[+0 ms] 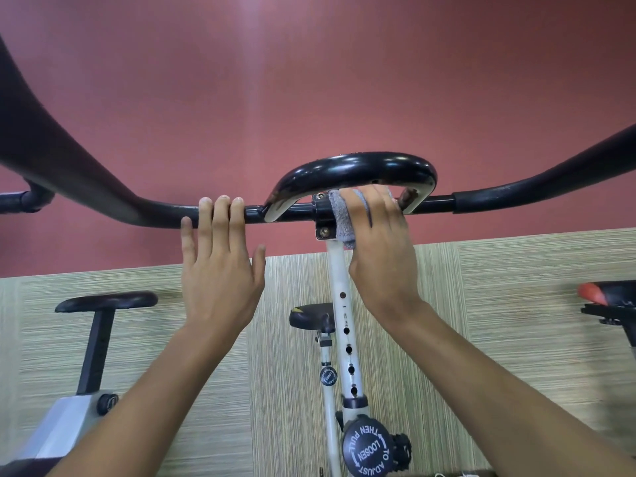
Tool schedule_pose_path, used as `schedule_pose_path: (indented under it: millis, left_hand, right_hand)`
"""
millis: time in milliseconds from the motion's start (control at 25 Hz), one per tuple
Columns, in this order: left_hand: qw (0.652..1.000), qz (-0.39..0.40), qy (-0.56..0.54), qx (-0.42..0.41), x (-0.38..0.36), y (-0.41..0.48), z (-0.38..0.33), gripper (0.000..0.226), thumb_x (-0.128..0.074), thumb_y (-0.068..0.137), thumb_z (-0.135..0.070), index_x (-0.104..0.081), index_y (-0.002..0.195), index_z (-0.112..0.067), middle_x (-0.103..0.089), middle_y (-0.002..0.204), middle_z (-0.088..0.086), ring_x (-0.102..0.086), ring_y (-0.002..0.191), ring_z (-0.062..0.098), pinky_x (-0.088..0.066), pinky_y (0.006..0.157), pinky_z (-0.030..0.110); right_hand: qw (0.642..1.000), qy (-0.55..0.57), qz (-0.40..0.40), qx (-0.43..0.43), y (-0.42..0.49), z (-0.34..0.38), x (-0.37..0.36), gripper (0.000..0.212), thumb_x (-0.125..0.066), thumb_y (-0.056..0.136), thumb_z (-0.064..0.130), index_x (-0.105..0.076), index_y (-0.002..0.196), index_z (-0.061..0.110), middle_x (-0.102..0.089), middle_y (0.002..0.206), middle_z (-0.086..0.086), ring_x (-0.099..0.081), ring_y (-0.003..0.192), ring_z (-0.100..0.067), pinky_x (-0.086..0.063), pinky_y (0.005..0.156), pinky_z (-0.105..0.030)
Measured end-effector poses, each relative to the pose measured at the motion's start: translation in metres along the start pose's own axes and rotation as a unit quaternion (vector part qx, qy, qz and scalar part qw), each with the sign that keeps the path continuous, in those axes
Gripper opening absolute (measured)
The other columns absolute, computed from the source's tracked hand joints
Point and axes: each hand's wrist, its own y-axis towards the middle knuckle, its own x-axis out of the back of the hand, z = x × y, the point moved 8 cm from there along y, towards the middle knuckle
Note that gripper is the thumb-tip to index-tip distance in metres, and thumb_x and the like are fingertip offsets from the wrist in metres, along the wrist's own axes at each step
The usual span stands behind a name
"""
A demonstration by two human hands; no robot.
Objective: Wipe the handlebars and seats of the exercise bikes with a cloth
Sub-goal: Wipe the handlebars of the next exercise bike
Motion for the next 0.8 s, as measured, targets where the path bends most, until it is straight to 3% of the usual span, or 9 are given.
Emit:
schedule_pose_path:
  millis: [240,320,400,520,640,720,800]
  left_hand:
    - [1.000,0.015,-0.003,-0.007,0.005,0.001,0.000,0.062,-0.043,0.100,-0.030,-0.024,0.154,-0.007,-0.028,0.158,0.014,-0.015,0.151,0.033,-0.008,0.124,0.052]
    - [1.000,0.010,-0.013,-0.002,0.006,0.002,-0.002,0.063,-0.049,0.095,-0.023,-0.027,0.152,-0.005,-0.032,0.155,0.016,-0.018,0.150,0.035,-0.008,0.123,0.053]
    - [1.000,0.005,-0.012,0.009,0.009,0.007,-0.005,0.068,-0.061,0.084,-0.010,-0.033,0.146,-0.001,-0.039,0.147,0.020,-0.027,0.144,0.040,-0.008,0.122,0.055]
    - [1.000,-0.004,0.005,0.023,0.008,0.020,-0.009,0.058,-0.060,0.074,-0.003,-0.043,0.129,0.005,-0.044,0.127,0.026,-0.036,0.128,0.046,-0.010,0.120,0.060]
    - [0.999,-0.017,-0.002,0.028,0.000,0.021,-0.011,0.053,-0.041,0.072,-0.010,-0.042,0.123,0.006,-0.042,0.126,0.027,-0.033,0.132,0.048,-0.005,0.119,0.057]
    - [0.999,-0.025,0.000,0.025,-0.004,0.019,-0.011,0.056,-0.036,0.072,-0.014,-0.040,0.124,0.006,-0.042,0.126,0.027,-0.033,0.132,0.047,-0.005,0.119,0.058]
    - [0.999,-0.031,0.000,0.020,-0.004,0.018,-0.010,0.056,-0.034,0.073,-0.017,-0.040,0.125,0.005,-0.042,0.126,0.025,-0.034,0.130,0.045,-0.007,0.119,0.058]
  right_hand:
    - [0.984,0.164,0.007,-0.065,-0.031,-0.009,0.024,0.054,-0.050,0.093,-0.006,-0.052,0.142,0.017,-0.053,0.143,0.002,-0.043,0.139,-0.016,-0.036,0.116,-0.043]
    - [0.964,0.232,0.042,-0.124,-0.066,-0.020,0.039,0.057,-0.051,0.094,0.001,-0.048,0.143,0.030,-0.052,0.138,0.017,-0.045,0.132,-0.006,-0.040,0.113,-0.041]
    - [0.952,0.250,0.038,-0.175,-0.101,-0.039,0.060,0.073,-0.057,0.086,-0.009,-0.043,0.140,0.037,-0.048,0.133,0.027,-0.049,0.128,-0.006,-0.046,0.109,-0.043]
    - [0.976,0.146,-0.024,-0.159,-0.097,-0.071,0.085,0.079,-0.059,0.079,-0.017,-0.045,0.143,0.026,-0.050,0.142,0.008,-0.046,0.135,-0.017,-0.045,0.108,-0.052]
    - [0.995,0.029,-0.048,-0.087,-0.037,-0.086,0.078,0.068,-0.059,0.083,-0.017,-0.052,0.142,0.016,-0.047,0.150,-0.006,-0.037,0.144,-0.026,-0.029,0.120,-0.052]
    - [0.998,-0.038,-0.004,-0.052,-0.004,-0.090,0.055,0.066,-0.058,0.084,-0.013,-0.050,0.144,0.013,-0.043,0.154,-0.011,-0.031,0.148,-0.031,-0.018,0.123,-0.051]
    - [0.993,-0.094,0.061,-0.034,0.005,-0.096,0.027,0.061,-0.058,0.091,0.006,-0.040,0.149,0.011,-0.037,0.157,-0.012,-0.024,0.150,-0.033,-0.015,0.123,-0.055]
